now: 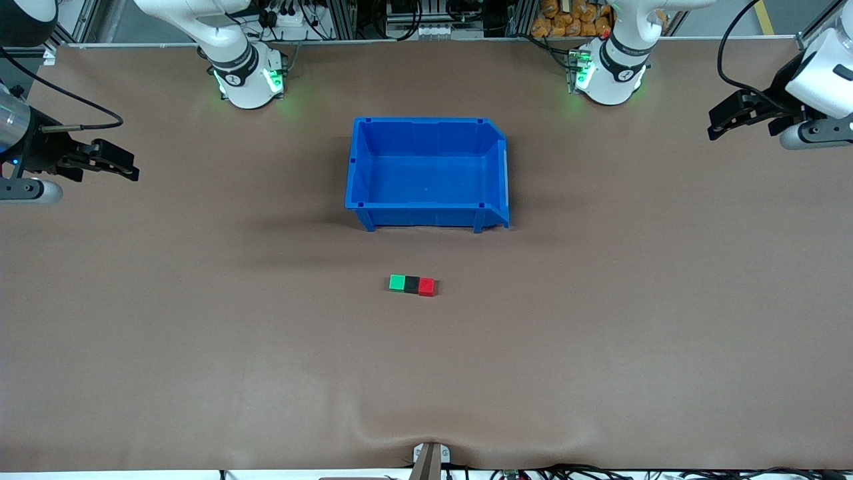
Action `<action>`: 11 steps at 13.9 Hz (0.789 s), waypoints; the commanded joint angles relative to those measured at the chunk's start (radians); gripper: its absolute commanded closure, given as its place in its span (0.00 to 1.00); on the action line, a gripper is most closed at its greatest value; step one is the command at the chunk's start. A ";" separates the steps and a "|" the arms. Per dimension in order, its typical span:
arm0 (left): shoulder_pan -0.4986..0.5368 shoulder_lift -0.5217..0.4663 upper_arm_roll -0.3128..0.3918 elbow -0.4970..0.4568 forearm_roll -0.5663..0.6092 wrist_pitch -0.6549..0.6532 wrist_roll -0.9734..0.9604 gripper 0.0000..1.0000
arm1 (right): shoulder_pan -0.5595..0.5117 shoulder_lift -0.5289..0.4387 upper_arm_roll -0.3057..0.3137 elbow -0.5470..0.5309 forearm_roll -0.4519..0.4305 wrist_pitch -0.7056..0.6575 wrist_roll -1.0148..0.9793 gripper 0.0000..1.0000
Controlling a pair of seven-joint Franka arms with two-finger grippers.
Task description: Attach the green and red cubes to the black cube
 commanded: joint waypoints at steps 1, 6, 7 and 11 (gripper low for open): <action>0.008 0.012 -0.007 0.035 -0.005 -0.025 0.019 0.00 | -0.019 -0.022 0.015 -0.018 -0.008 0.008 0.011 0.00; 0.010 0.018 -0.007 0.053 -0.010 -0.025 0.013 0.00 | -0.019 -0.022 0.015 -0.016 -0.007 0.017 0.011 0.00; 0.010 0.019 -0.007 0.053 -0.009 -0.025 0.019 0.00 | -0.016 -0.022 0.015 -0.016 -0.008 0.017 0.011 0.00; 0.004 0.019 -0.007 0.053 -0.001 -0.025 0.014 0.00 | -0.014 -0.020 0.015 -0.015 -0.007 0.025 0.010 0.00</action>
